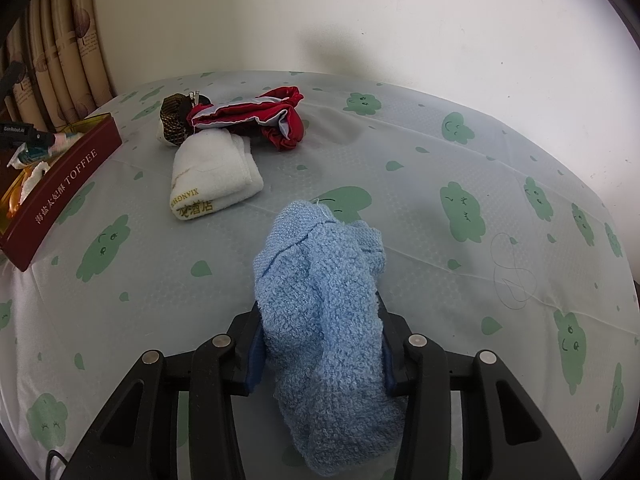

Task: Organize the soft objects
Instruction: 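Lower the wipes packet into the tin and open the left gripper, then carry the blue fluffy sock into the tin with the right gripper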

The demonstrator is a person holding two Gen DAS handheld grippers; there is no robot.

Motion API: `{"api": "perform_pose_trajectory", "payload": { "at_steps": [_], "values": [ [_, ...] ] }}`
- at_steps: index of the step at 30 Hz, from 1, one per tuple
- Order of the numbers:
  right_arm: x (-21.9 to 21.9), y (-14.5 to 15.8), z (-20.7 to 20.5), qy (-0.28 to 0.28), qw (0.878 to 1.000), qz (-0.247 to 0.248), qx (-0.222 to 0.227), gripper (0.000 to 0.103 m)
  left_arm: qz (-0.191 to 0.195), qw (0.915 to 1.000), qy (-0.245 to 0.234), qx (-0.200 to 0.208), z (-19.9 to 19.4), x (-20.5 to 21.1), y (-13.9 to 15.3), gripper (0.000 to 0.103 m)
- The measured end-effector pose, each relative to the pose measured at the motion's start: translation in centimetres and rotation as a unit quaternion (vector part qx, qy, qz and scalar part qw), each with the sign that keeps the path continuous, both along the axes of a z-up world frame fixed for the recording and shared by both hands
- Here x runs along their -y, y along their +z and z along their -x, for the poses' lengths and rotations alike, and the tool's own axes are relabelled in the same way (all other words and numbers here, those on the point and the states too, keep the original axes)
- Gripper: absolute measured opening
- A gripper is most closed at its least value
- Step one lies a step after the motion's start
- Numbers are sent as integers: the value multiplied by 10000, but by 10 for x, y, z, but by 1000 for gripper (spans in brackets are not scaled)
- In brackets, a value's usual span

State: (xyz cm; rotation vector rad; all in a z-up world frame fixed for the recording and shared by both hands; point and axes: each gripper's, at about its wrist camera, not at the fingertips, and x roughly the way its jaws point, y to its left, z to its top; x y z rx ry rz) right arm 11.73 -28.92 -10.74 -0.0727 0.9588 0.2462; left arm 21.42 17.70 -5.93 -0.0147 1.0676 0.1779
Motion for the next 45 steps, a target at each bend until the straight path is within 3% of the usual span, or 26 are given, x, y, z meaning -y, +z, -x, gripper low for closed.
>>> {"api": "perform_pose_trajectory", "payload": {
  "at_steps": [8,14,24,31,34,37,45],
  "values": [
    [3,-1,0,-9,10000,1,-2,42,123,9995,45,292,9,-6,21,67],
    [2,0,0,-10,10000,4,-2,42,-211,9979,120,608,35,-4,35,67],
    [10,-1,-3,-77,10000,9,-23,46,4,9945,15,1046,80,-10,43,67],
    [2,2,1,-81,9999,60,60,47,146,9944,-428,957,107,-2,29,67],
    [-5,5,5,-15,9997,201,164,39,-109,9944,-577,877,120,8,22,67],
    [-11,6,7,60,9991,353,219,33,-602,9922,-327,1041,131,11,20,67],
    [-16,8,3,-184,9993,328,-20,31,96,9893,552,1345,144,-22,17,67]
  ]
}}
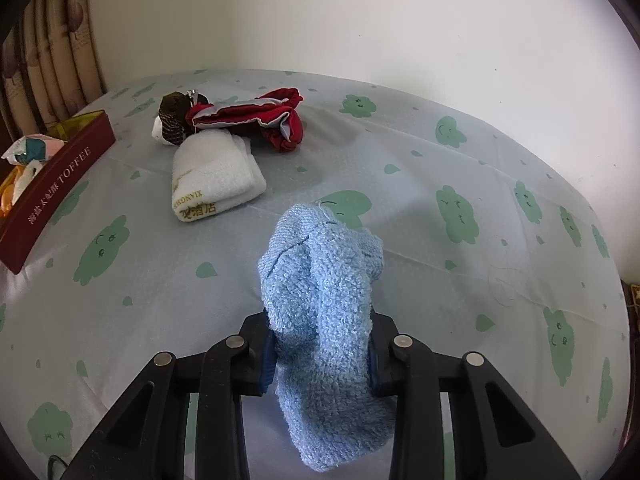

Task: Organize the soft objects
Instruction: 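Carry the blue fluffy sock into the tin with the right gripper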

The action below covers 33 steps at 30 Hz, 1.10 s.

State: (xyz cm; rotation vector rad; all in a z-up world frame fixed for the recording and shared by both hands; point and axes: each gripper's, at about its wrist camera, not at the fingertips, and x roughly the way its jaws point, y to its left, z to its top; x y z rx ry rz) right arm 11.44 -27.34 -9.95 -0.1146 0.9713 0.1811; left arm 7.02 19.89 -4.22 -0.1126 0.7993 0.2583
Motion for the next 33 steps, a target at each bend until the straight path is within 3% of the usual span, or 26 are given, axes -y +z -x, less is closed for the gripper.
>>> {"api": "perform_pose_trajectory", "payload": {
  "at_steps": [11,20,33],
  "values": [
    [-36,14,2,31,9999,114,-64,30,211,9981,487,316,17,-30,-3,67],
    [-94,40,5,554,9984,-86,-8,30,319,9955,760,473,27,-43,-2,67],
    [-207,81,16,1626,9854,-461,201,30,54,9874,1445,649,39,-70,6,67]
  ]
}}
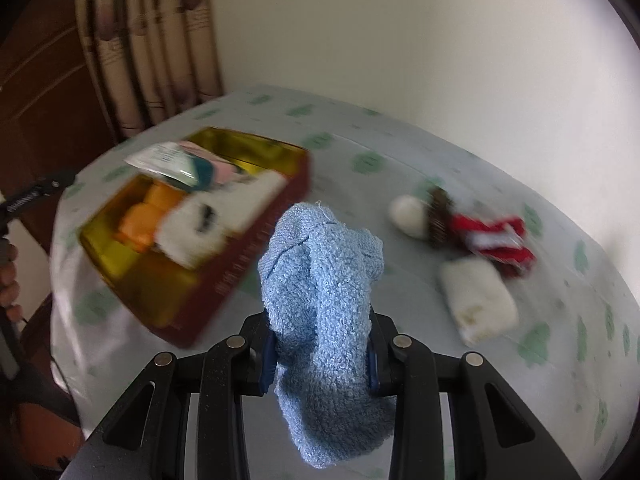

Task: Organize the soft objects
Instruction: 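Carry the blue fluffy sock into the tin with the right gripper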

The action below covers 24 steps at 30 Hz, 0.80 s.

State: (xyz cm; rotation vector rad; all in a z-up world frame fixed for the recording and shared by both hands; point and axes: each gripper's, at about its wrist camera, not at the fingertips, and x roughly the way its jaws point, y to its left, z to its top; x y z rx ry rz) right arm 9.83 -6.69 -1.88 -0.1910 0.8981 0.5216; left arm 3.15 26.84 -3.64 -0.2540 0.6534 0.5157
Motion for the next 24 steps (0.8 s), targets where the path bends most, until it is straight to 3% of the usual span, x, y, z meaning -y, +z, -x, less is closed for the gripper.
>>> {"api": "perform_pose_trajectory", "payload": {
  "at_steps": [8,17,24],
  "values": [
    [-64,14,5,548,9980,-307,-20,31,152,9996,238,1,4,-11,0,67],
    [-117,-9,10,982,9946,-205,-254,32,321,9989,344,-21,5,-18,-5,67],
    [-120,-18,17,1140,9930,-118,-271,52,307,9992,269,-58,2,-15,-7,67]
  ]
}}
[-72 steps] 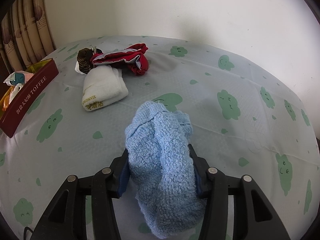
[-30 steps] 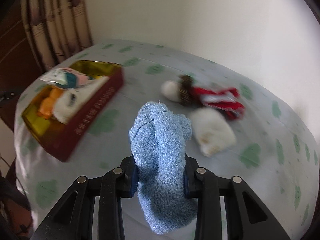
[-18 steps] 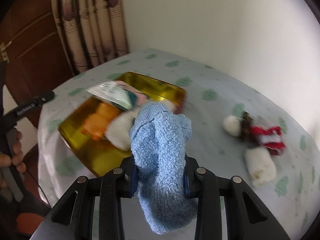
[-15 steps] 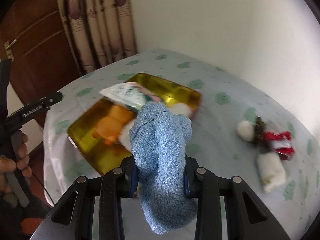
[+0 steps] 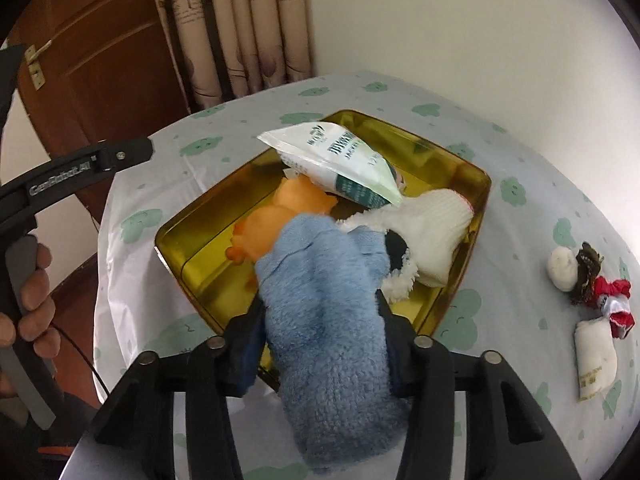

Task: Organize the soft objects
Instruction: 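Carry the blue fluffy sock into the tin with the right gripper, then open the right gripper to release the blue sock in the tin, then grasp the white folded sock with the right gripper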

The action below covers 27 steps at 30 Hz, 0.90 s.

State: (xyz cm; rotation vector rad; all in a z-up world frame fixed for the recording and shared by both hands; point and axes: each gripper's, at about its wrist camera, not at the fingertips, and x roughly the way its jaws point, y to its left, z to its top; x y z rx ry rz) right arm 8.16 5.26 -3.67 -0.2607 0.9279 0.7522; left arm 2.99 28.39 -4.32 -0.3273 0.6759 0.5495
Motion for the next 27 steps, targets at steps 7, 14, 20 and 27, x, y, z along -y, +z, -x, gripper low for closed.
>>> {"api": "perform_pose_trajectory", "payload": {
  "at_steps": [7,14,20,27],
  "values": [
    [12,10,0,-132,9996,-238,78,65,-41,10000,-12,-28,-1,3,-1,67],
    [58,22,-5,-552,9976,-313,292,71,-64,10000,-31,-56,-2,4,-1,67],
    [128,14,-29,-1271,9914,-48,320,71,-137,9998,-88,-76,-2,8,-2,67],
    [200,-14,-58,-1800,9824,419,267,73,-320,9993,-180,-109,-5,15,-3,67]
  ]
}}
